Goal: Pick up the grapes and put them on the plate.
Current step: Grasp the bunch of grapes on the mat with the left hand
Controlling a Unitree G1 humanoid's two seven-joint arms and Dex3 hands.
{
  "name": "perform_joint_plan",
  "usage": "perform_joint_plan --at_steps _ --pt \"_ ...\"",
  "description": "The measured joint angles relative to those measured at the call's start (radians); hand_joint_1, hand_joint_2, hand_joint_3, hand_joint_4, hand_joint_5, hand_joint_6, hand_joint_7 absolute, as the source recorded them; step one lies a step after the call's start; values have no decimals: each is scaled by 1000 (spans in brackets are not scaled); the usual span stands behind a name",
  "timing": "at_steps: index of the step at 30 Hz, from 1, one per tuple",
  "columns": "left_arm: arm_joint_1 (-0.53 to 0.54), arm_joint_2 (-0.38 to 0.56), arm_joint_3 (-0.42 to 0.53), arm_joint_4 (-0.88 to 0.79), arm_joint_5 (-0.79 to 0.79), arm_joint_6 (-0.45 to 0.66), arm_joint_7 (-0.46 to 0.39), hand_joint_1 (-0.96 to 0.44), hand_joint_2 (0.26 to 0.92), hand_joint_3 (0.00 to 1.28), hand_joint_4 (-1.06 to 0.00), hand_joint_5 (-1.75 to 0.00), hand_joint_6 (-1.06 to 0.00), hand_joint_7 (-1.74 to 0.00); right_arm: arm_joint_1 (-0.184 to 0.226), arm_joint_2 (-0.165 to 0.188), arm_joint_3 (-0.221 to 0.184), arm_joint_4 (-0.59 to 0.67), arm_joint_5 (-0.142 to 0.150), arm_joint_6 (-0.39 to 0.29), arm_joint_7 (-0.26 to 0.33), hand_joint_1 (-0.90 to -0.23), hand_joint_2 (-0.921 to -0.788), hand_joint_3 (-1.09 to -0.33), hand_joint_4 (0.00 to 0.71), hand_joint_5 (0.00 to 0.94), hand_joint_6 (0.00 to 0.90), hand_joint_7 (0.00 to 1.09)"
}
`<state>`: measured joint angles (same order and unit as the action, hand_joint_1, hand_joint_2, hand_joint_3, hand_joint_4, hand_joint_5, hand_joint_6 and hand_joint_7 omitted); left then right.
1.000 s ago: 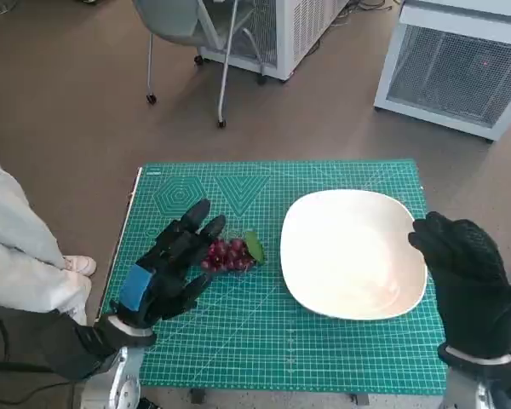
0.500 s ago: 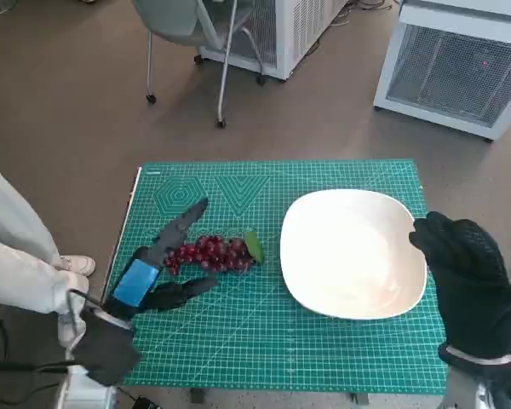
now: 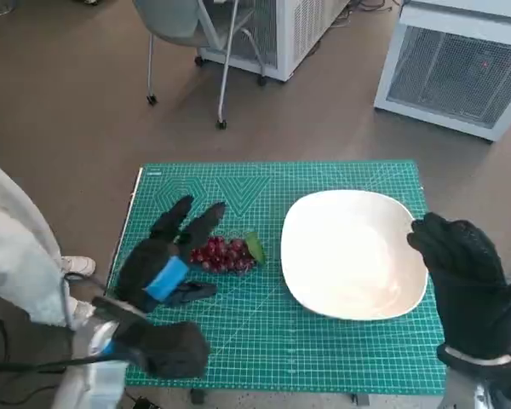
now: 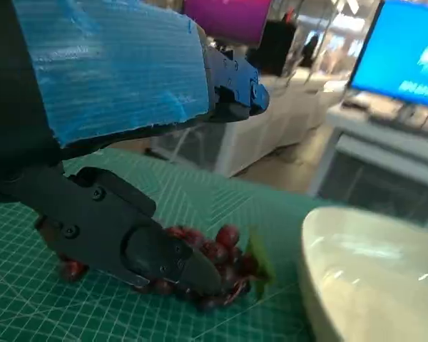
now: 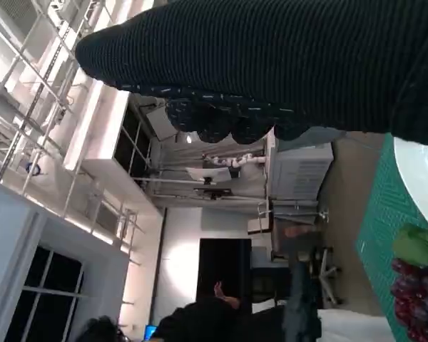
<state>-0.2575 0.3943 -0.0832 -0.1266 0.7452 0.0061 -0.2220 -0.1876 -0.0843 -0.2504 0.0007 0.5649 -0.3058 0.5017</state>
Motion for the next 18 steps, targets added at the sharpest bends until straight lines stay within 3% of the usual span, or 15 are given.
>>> perform_joint_plan --at_steps 18 --pt "-215 -17 -180 340 75 154 -6 -346 738 4 -110 -7 -266 -10 1 1 -5 5 -1 -9 0 -349 -921 -563 480 581 257 905"
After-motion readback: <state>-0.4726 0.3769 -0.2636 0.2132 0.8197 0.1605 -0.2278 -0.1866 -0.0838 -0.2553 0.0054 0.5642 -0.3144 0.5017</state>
